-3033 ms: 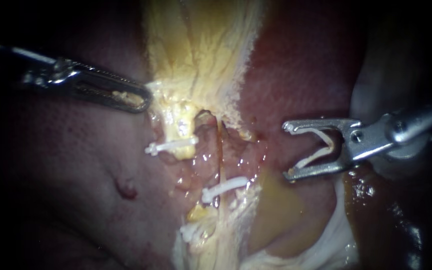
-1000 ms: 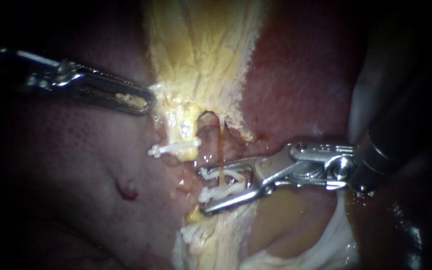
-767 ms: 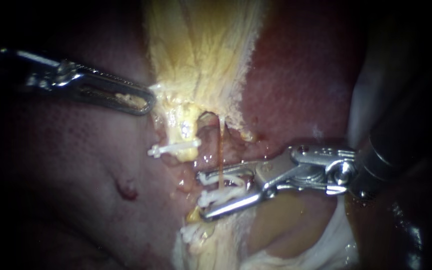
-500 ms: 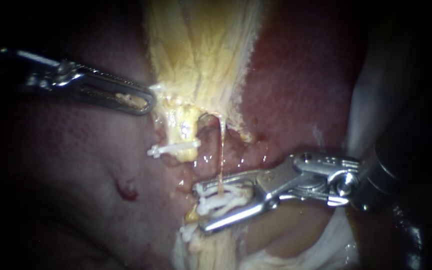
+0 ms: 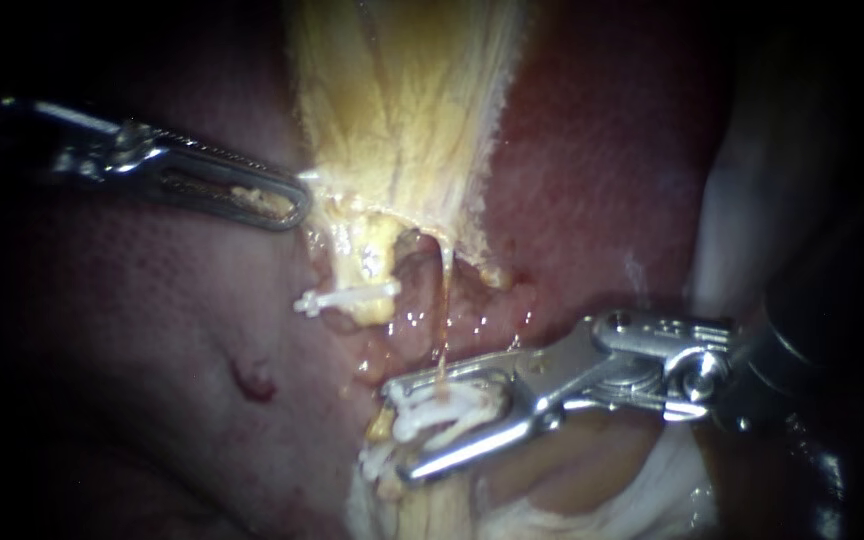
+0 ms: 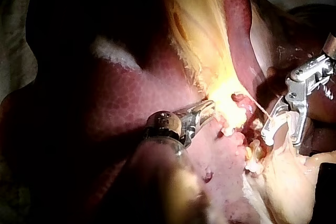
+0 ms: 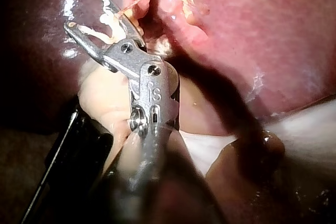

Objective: Clipping second clip right tube

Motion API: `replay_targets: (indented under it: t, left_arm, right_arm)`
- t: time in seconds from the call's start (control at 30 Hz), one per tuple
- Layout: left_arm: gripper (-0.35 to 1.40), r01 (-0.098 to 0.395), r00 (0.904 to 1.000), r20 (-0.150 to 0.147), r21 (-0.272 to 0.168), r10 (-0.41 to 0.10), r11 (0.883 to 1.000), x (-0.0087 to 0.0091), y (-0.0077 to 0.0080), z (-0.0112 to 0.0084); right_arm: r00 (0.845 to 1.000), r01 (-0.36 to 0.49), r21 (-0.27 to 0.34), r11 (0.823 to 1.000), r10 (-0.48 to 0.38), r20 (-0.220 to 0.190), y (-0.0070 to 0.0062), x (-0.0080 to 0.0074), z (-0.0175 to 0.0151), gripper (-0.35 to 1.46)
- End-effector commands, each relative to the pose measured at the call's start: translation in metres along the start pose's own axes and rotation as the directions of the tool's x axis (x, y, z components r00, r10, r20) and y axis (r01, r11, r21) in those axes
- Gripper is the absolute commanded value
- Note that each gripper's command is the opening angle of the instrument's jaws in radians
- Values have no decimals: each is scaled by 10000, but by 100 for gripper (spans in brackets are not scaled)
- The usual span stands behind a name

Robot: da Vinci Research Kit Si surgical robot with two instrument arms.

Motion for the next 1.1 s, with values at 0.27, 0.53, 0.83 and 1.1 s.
replay_targets:
  t: [0.27, 0.53, 0.83, 1.1]
  left_arm:
    - [-35, -3, 10000, 2, 6, 3, 10000, 0, 0, 0]
    - [-35, -3, 10000, 2, 6, 3, 10000, 0, 1, 0]
    - [-35, -3, 10000, 2, 7, 3, 10000, 0, 1, 0]
    - [-35, -4, 10000, 2, 8, 4, 10000, 0, 2, 0]
  right_arm:
    - [9998, -184, -155, 9997, 183, -70, 6, -7, -15, 2]
    - [9998, -184, -140, 9997, 184, -66, 6, -7, -17, -35]
    - [9922, -1245, 47, 9922, 1246, -93, 5, -7, -20, -35]
    - [9922, -1247, 40, 9922, 1247, -63, 4, -7, -20, -35]
